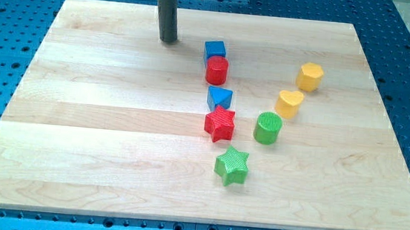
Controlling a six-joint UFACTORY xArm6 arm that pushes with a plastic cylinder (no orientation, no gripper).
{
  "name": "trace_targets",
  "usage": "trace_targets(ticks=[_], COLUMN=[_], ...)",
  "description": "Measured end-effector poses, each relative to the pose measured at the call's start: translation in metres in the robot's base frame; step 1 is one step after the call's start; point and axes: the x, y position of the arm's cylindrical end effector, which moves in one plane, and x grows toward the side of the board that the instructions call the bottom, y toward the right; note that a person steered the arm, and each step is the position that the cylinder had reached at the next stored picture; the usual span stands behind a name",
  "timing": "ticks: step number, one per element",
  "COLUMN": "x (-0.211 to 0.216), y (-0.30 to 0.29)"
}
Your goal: Place your arm at the top center of the board
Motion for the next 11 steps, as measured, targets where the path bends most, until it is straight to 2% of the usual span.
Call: trace_targets(ticks=[4, 5, 6, 11], x=[-0.002, -0.035, -0.047, -0.061], y=[-0.001, -0.017, -0.015, -0.014])
